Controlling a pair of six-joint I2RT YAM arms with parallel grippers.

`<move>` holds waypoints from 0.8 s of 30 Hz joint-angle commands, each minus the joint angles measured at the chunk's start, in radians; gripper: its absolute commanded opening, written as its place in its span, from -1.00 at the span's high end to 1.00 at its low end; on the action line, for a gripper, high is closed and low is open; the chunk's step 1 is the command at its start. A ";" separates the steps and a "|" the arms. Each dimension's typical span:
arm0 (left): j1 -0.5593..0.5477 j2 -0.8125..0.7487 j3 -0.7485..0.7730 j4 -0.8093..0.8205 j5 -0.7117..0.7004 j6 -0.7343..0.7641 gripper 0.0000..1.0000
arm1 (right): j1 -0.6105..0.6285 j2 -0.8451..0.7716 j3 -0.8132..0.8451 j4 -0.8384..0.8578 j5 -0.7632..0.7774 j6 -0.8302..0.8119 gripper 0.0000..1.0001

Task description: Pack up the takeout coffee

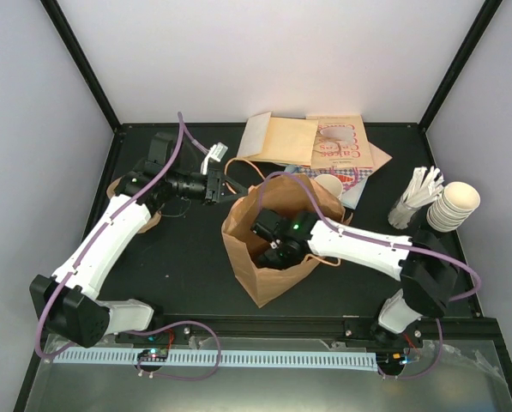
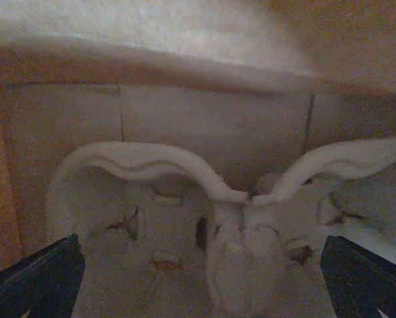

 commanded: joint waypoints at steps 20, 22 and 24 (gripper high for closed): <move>-0.004 -0.003 0.146 -0.132 -0.051 0.133 0.97 | -0.003 -0.189 0.388 -0.209 0.161 -0.042 -1.00; -0.005 0.002 0.182 -0.177 -0.076 0.173 0.97 | -0.003 -0.205 0.403 -0.199 0.167 -0.039 -1.00; -0.012 0.003 0.224 -0.235 -0.119 0.231 0.97 | -0.002 -0.226 0.409 -0.178 0.171 -0.038 -1.00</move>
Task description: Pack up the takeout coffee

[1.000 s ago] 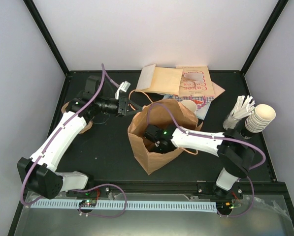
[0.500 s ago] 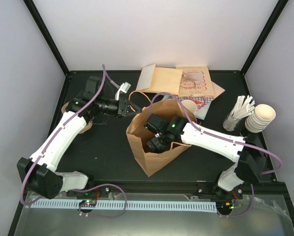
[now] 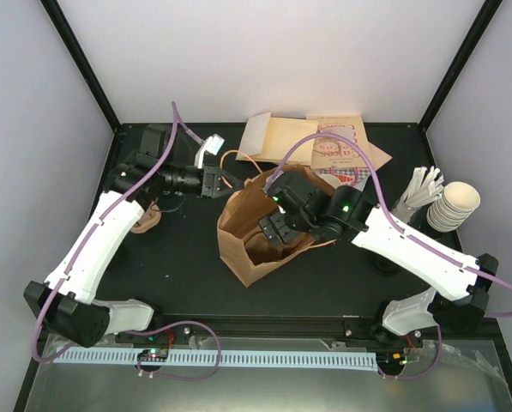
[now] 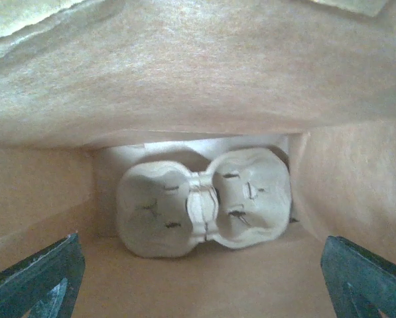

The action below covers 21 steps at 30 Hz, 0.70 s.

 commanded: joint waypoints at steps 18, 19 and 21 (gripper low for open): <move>-0.079 -0.013 0.174 -0.174 -0.122 0.251 0.97 | -0.003 -0.183 -0.123 0.354 0.053 -0.097 -0.94; -0.079 -0.011 0.170 -0.175 -0.126 0.254 0.97 | -0.002 -0.204 -0.150 0.391 0.057 -0.110 -0.93; -0.079 -0.010 0.164 -0.178 -0.132 0.254 0.97 | -0.002 -0.249 -0.188 0.467 0.055 -0.138 -0.89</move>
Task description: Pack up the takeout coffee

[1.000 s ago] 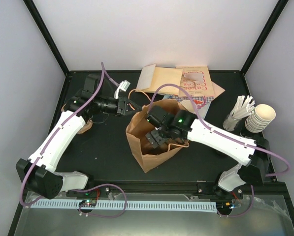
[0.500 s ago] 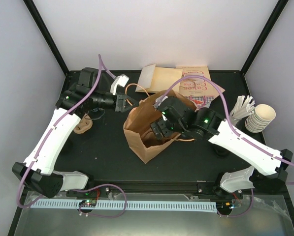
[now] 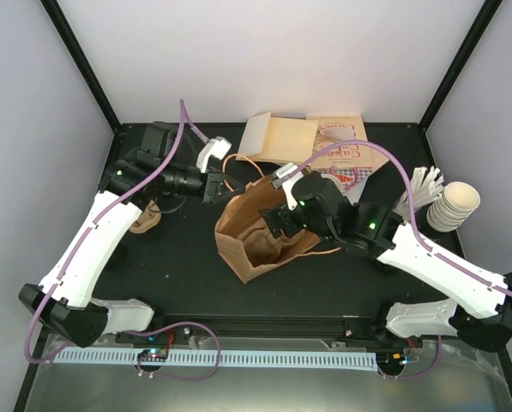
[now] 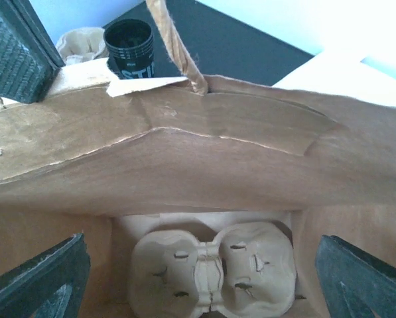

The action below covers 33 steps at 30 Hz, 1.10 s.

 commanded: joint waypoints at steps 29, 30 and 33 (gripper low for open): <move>-0.002 -0.015 0.020 -0.033 -0.055 0.025 0.97 | -0.002 -0.170 -0.134 1.014 0.358 -0.524 -0.87; -0.002 -0.018 0.020 -0.027 -0.062 0.033 0.97 | -0.003 -0.170 -0.119 0.959 0.373 -0.504 -0.87; 0.003 -0.010 0.046 -0.029 -0.088 0.053 0.97 | -0.004 -0.148 -0.058 0.739 0.387 -0.451 -0.87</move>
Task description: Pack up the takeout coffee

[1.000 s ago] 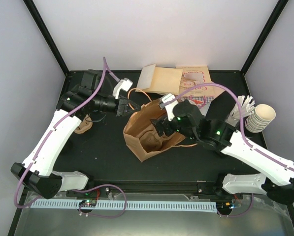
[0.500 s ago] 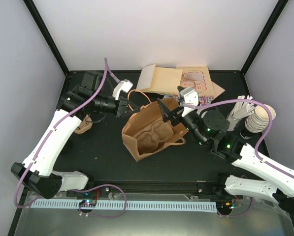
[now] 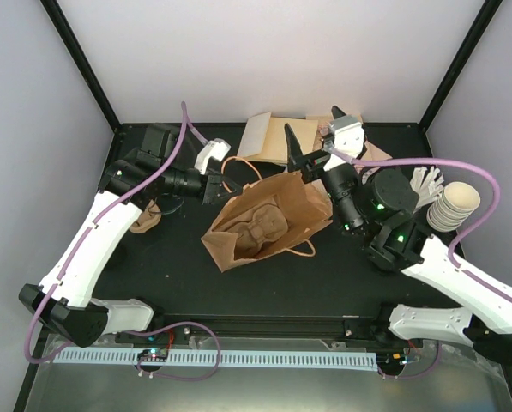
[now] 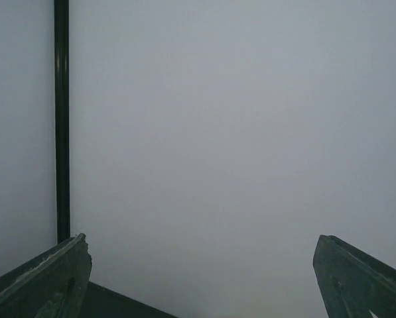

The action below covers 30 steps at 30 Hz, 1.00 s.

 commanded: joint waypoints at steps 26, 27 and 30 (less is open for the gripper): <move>0.018 0.092 0.106 0.015 -0.301 0.296 0.96 | -0.285 -0.030 0.029 -1.077 -0.275 0.489 -0.99; 0.007 0.082 0.081 0.020 -0.300 0.298 0.96 | -0.285 -0.031 0.016 -1.075 -0.285 0.491 -0.99; -0.030 0.058 0.026 0.012 -0.289 0.318 0.95 | -0.285 -0.032 -0.008 -1.080 -0.298 0.490 -0.99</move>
